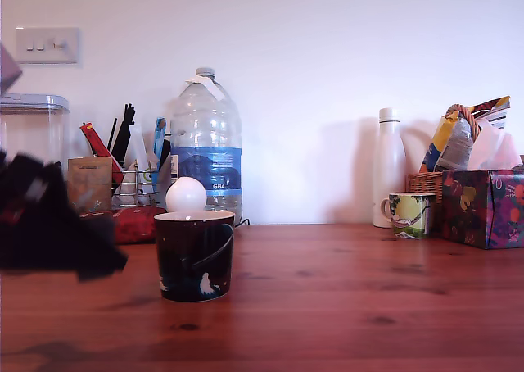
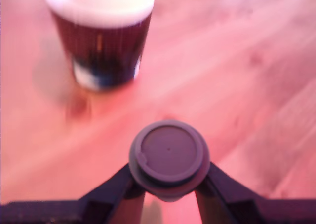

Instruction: Pick up the coffee capsules from the table one by one and drop them inside the nearest coffee cup

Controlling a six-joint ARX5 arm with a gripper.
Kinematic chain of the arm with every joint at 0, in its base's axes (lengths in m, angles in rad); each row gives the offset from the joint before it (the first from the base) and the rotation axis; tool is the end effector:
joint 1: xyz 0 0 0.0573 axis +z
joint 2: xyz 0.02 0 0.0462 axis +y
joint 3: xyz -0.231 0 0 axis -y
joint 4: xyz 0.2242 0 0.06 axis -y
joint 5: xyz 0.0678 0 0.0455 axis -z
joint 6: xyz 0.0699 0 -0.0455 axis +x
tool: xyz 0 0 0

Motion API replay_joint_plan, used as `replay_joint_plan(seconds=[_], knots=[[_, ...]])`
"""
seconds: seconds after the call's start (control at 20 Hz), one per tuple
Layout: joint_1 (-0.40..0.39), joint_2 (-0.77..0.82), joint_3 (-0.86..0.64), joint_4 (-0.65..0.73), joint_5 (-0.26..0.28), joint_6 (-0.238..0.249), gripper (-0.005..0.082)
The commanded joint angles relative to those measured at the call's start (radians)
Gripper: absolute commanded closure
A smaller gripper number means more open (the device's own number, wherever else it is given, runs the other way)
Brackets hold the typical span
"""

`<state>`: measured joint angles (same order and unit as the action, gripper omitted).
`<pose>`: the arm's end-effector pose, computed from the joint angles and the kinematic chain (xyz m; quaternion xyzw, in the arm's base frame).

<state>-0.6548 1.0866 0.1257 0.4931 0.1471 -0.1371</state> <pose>0.1622 -0.1374 0.0968 -0.0033 0.2498 -0.3634 0.8975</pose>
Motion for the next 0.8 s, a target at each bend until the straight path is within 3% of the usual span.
replay_joint_plan(seconds=[0.0, 0.3, 0.5, 0.75], knots=[[-0.002, -0.019, 0.049, 0.028, -0.013, 0.031, 0.0593], [0.001, -0.021, 0.147, 0.031, -0.059, 0.110, 0.0592], [0.033, -0.019, 0.205, -0.043, -0.058, 0.112, 0.0592], [0.078, 0.035, 0.314, -0.195, -0.002, 0.117, 0.0592]])
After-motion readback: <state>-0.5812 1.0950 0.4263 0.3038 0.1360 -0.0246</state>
